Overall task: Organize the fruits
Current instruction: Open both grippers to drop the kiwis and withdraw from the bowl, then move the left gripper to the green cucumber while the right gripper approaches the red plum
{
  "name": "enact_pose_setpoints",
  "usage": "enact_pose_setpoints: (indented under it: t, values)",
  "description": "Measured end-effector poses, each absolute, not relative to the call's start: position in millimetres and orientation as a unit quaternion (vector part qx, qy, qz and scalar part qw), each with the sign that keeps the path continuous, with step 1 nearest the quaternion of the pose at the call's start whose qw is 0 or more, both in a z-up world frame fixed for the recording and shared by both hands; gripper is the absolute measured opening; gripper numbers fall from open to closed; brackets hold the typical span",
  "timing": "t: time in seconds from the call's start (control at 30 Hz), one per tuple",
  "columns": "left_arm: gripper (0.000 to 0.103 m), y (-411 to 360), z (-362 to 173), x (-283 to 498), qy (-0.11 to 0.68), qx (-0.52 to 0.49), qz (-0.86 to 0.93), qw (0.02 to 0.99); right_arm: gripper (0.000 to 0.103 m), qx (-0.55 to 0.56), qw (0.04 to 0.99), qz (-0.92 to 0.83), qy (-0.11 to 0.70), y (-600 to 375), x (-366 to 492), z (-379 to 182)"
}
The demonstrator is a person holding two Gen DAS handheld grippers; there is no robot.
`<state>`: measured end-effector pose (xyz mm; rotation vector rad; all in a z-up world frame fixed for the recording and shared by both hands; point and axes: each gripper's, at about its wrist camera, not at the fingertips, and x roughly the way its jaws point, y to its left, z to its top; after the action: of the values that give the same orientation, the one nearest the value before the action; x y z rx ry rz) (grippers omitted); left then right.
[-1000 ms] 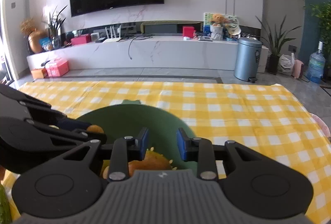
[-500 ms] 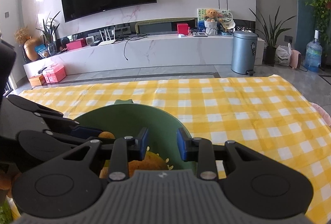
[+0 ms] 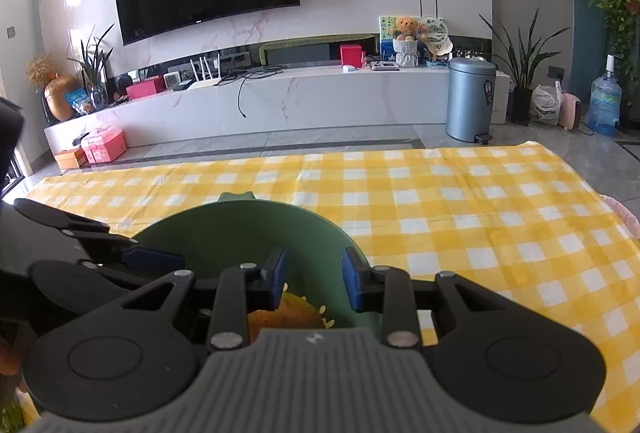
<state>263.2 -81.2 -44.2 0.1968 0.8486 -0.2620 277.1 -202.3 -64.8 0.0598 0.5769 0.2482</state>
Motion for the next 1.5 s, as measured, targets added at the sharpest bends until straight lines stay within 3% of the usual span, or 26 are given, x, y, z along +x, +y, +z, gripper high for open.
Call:
enact_pose_setpoints:
  t: [0.13, 0.5, 0.73, 1.23, 1.5]
  values:
    - [0.059, -76, -29, 250, 0.397, 0.095, -0.129, 0.904, 0.034, 0.036, 0.954, 0.12, 0.271, -204, 270, -62]
    - [0.059, -52, 2, 203, 0.38, 0.056, -0.111, 0.917, 0.039, 0.041, 0.96, 0.134, 0.244, -195, 239, -53]
    - [0.059, -37, 10, 172, 0.381, 0.03, -0.097, 0.919, 0.05, 0.044, 0.963, 0.144, 0.224, -189, 216, -46]
    - [0.059, -4, -9, 110, 0.415, 0.002, -0.048, 0.908, 0.054, 0.025, 0.963, 0.178, 0.199, -159, 163, -42]
    - [0.059, 18, -9, 89, 0.417, -0.04, -0.017, 0.908, 0.054, 0.028, 0.953, 0.199, 0.229, -152, 131, -54]
